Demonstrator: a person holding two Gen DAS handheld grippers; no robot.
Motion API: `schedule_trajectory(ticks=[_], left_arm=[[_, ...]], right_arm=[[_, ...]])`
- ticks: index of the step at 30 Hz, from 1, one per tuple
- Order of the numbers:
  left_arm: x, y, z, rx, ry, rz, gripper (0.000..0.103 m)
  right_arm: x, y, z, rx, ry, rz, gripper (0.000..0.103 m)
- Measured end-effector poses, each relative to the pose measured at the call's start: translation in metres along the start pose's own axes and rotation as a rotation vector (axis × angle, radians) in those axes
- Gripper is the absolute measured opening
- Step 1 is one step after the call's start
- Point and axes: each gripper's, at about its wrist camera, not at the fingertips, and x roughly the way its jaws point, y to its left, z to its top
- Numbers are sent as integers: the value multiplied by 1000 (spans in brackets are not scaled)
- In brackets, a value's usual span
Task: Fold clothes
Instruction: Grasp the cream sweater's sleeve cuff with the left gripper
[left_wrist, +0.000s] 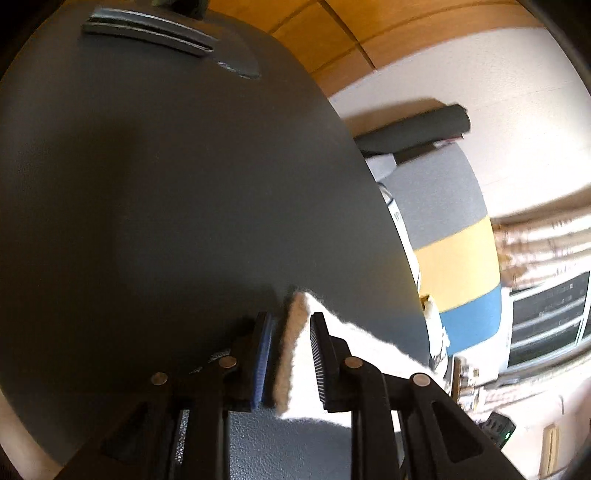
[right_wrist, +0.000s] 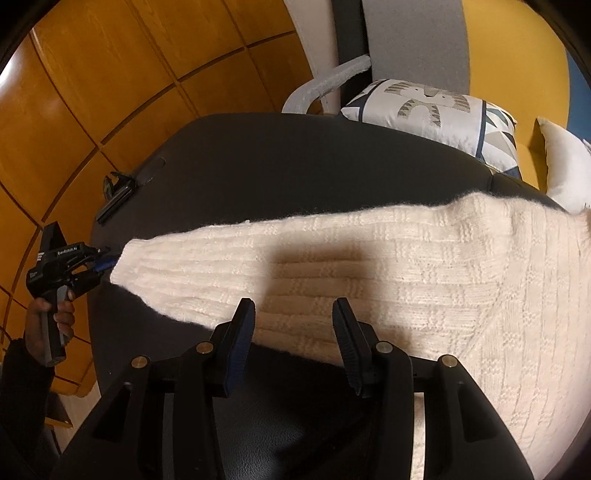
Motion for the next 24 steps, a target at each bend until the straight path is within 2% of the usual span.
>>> schedule_trajectory(ticks=[7, 10, 13, 18, 24], left_arm=[[-6, 0, 1, -16, 17, -128, 20], [1, -4, 0, 6, 76, -190, 20], [8, -16, -3, 67, 106, -121, 20], [-17, -1, 8, 17, 42, -137, 19], [-11, 3, 6, 38, 108, -121, 19]], right_arm=[[4, 0, 2, -4, 12, -8, 47], [9, -1, 0, -4, 25, -20, 47], [13, -5, -3, 6, 37, -28, 47], [11, -7, -3, 1, 45, -35, 47], [14, -9, -2, 9, 50, -45, 47]])
